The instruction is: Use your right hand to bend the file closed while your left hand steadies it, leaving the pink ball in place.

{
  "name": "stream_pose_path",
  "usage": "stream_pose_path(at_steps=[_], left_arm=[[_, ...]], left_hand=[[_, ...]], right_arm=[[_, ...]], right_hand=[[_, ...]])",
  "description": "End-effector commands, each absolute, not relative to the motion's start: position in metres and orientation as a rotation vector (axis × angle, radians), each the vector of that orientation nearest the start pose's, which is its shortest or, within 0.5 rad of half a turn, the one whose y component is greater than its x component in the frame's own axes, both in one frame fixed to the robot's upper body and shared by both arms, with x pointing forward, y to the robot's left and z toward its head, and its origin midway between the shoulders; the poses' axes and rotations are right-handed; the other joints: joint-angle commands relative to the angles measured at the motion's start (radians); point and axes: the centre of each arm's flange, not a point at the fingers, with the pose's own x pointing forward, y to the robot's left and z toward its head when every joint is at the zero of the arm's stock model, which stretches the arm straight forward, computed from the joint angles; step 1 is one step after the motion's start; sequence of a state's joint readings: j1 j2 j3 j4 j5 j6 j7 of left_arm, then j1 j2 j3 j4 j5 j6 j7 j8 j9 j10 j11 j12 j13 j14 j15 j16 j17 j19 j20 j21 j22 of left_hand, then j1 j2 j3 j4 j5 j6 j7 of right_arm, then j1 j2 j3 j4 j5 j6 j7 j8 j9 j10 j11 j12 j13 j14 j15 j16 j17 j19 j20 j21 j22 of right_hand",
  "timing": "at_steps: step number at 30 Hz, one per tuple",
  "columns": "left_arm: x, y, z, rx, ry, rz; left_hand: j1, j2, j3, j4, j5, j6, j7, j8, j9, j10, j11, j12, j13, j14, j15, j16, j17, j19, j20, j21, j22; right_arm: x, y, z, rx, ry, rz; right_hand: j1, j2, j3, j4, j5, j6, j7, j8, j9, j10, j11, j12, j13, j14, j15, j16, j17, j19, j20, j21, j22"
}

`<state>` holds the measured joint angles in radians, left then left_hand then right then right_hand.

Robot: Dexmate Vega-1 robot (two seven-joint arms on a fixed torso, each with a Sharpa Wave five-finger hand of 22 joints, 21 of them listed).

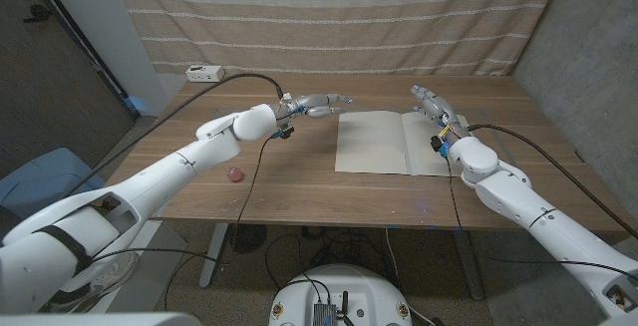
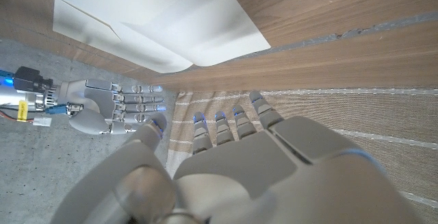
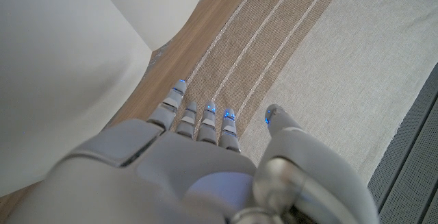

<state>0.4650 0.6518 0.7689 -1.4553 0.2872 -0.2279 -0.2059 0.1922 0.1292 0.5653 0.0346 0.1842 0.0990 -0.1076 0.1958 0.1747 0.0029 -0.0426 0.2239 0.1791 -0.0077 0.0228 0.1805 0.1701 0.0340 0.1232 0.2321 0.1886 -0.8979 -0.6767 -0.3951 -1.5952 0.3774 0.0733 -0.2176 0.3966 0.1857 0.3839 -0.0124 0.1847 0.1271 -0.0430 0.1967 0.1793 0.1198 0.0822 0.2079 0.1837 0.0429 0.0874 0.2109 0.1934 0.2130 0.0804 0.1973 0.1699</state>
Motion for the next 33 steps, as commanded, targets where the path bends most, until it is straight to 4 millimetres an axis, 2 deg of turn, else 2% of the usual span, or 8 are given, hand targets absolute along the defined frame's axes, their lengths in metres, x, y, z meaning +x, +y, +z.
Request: stream_pose_path(at_steps=[1, 17, 33], left_arm=[[0.630, 0.129, 0.057, 1.381, -0.761, -0.511], [0.639, 0.123, 0.044, 1.436, -0.730, -0.545], [0.648, 0.110, 0.034, 1.476, -0.689, -0.610]], left_hand=[[0.002, 0.011, 0.012, 0.000, -0.003, 0.008, 0.001, 0.002, 0.004, 0.006, 0.001, -0.002, 0.004, 0.002, 0.002, 0.000, 0.002, 0.005, 0.002, -0.001, 0.005], [0.006, 0.015, 0.017, -0.003, -0.003, 0.012, 0.003, -0.001, 0.004, 0.011, 0.000, -0.004, 0.004, 0.003, -0.006, -0.001, 0.001, 0.011, -0.001, 0.001, 0.005], [0.013, 0.017, 0.023, -0.009, -0.003, 0.017, 0.006, -0.003, 0.004, 0.018, 0.001, -0.006, 0.004, 0.007, -0.009, -0.001, 0.000, 0.013, -0.002, 0.001, 0.005]], right_arm=[[0.611, -0.285, 0.009, -0.349, -0.611, 0.029], [0.600, -0.285, 0.016, -0.462, -0.560, -0.095], [0.604, -0.303, 0.005, -0.558, -0.445, -0.207]], right_hand=[[0.016, 0.001, 0.007, 0.001, -0.001, 0.011, 0.001, 0.000, 0.002, 0.008, -0.003, -0.001, 0.006, 0.004, 0.000, 0.004, 0.003, 0.010, -0.002, 0.006, 0.005], [0.024, 0.000, 0.015, -0.002, -0.002, 0.016, -0.001, -0.002, 0.002, 0.016, -0.006, -0.001, 0.006, 0.008, -0.002, 0.005, 0.004, 0.011, -0.007, 0.005, 0.005], [0.032, 0.000, 0.022, -0.005, -0.001, 0.021, -0.004, -0.002, 0.002, 0.017, -0.007, -0.003, 0.006, 0.010, -0.006, 0.005, 0.004, 0.012, -0.007, 0.005, 0.005]])
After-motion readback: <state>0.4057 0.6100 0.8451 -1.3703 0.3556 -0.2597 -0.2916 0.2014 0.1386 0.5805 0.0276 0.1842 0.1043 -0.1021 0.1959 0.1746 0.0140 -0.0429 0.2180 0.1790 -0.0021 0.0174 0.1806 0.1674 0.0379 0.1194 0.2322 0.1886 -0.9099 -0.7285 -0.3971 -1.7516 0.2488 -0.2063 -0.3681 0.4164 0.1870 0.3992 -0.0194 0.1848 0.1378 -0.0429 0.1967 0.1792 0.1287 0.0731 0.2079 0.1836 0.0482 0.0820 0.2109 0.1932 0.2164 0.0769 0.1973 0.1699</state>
